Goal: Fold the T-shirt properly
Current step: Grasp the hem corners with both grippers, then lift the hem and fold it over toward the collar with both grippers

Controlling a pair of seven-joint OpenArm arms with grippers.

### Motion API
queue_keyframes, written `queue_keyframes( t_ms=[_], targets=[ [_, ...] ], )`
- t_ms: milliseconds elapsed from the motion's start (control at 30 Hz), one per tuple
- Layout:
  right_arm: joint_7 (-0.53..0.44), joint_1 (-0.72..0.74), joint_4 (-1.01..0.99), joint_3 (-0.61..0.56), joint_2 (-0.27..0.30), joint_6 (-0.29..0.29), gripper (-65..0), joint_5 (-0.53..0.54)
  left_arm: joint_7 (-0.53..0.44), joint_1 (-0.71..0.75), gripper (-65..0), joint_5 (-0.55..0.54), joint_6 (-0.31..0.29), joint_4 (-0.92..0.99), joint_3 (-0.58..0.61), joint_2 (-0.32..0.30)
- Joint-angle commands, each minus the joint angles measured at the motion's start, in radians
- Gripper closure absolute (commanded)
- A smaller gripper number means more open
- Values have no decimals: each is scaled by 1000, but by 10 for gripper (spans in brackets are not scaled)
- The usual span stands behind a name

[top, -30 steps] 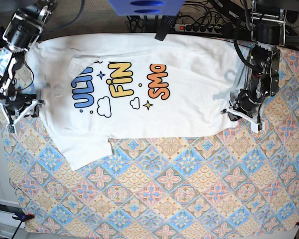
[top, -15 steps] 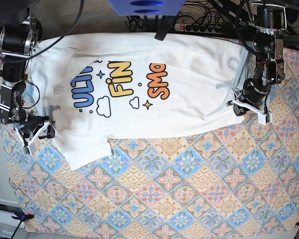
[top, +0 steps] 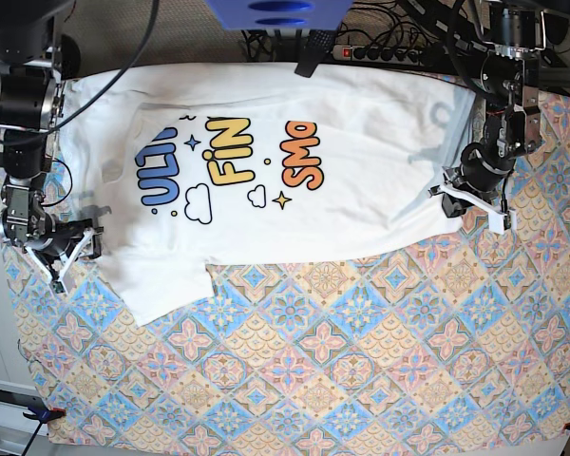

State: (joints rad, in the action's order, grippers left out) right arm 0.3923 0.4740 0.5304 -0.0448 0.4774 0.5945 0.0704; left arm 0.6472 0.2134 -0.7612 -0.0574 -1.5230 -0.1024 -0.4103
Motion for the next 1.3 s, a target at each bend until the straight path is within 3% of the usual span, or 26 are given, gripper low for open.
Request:
queue_keyframes(
  t_ms=[0,333,600,933,1033,1167,1267],
  targets=[
    [-20,32,-2,6,19,2,-307,7,-14,-10,0,-5,-8,-18,-7,-14],
    [-45,25,-29,-4,16,2,-280,6,-14,-10,0,-8,-8,-18,-9,-14],
    [-45,9,-31,4,-16,3,-2,9,-17,-10,0,-7,-8,-18,-9,-14],
    [-33,-34,69,15,-9,5,-4,10,-13,-10,0,-5,-8,-34,-49,-14],
    [43,-107,193,82,-9,11,-4,10,-13,-9,0,-5,-8,-52,-49,-16],
    [149,-215,422,194,-13,89,-4,9,-19,17,0,-11,-8,-69,-49,-52],
    [191,-295,538,250,-15,100,-4,9,-20,53,0,-7,-9,-113,-49,-55]
  ],
)
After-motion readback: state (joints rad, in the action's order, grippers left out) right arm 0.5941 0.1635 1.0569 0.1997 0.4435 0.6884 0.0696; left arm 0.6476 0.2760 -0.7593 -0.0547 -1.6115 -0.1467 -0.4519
